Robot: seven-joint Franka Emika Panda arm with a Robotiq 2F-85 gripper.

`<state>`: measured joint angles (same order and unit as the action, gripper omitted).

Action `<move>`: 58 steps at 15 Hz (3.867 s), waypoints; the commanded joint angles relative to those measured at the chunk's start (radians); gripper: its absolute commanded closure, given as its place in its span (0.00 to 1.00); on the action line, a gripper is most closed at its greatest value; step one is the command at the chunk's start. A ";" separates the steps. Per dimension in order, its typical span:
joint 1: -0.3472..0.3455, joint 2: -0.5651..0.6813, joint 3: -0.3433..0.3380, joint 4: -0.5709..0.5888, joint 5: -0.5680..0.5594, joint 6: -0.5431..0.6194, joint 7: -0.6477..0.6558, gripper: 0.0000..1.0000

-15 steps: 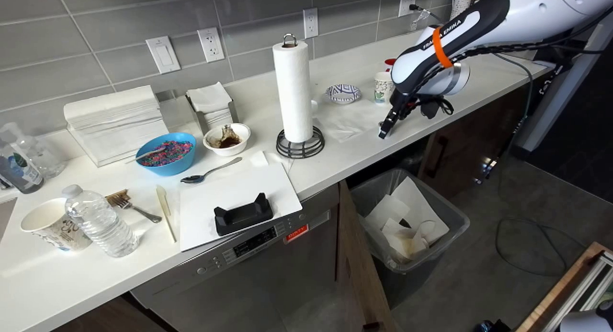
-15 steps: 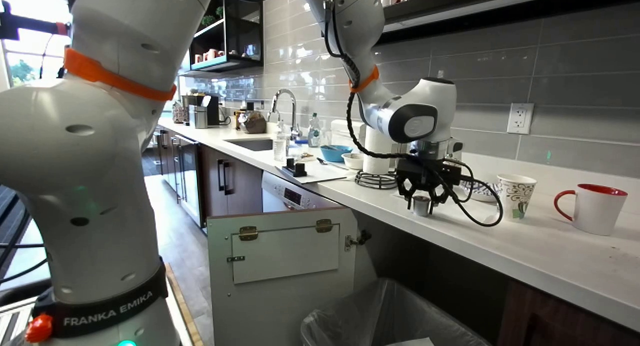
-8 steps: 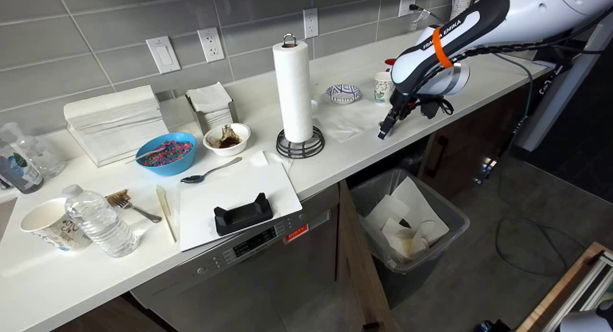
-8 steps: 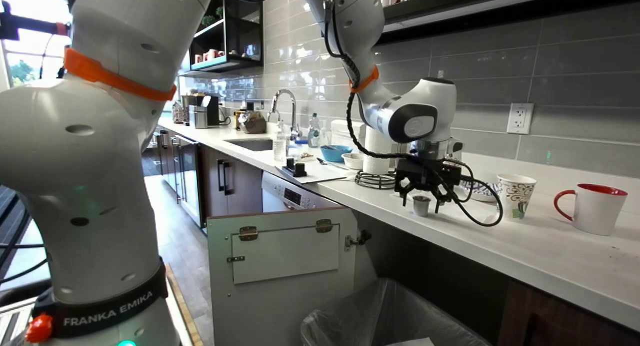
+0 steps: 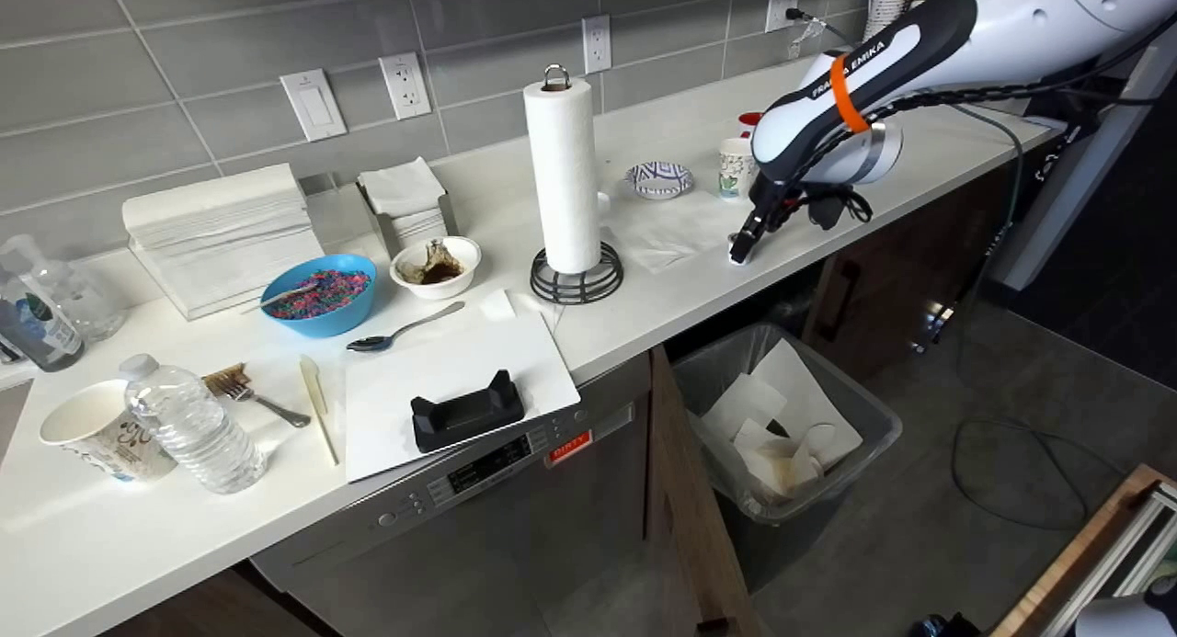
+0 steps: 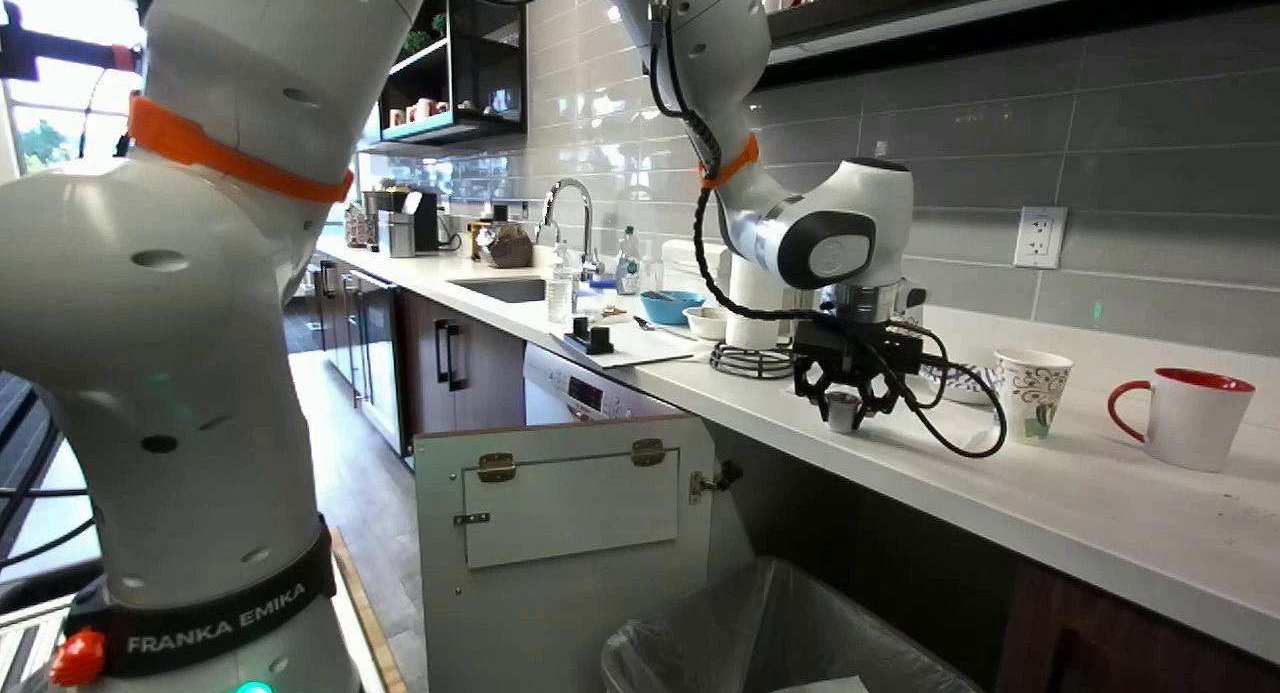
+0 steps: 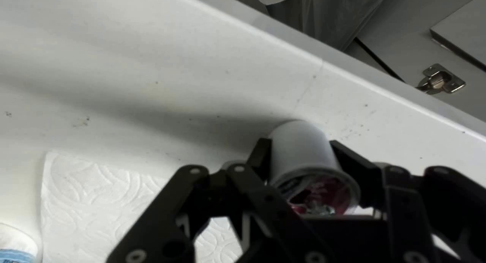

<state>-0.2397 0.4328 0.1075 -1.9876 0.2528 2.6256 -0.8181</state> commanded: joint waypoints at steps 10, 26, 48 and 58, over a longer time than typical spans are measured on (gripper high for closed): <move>0.103 -0.021 -0.096 0.127 -0.261 -0.191 0.218 0.86; 0.194 0.340 -0.122 0.853 -0.589 -0.662 0.248 0.86; 0.037 0.256 0.007 0.420 -0.299 -0.166 0.091 0.36; 0.061 0.225 -0.004 0.426 -0.326 -0.189 0.078 0.00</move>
<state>-0.1820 0.6730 0.1036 -1.5528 -0.0740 2.4555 -0.7163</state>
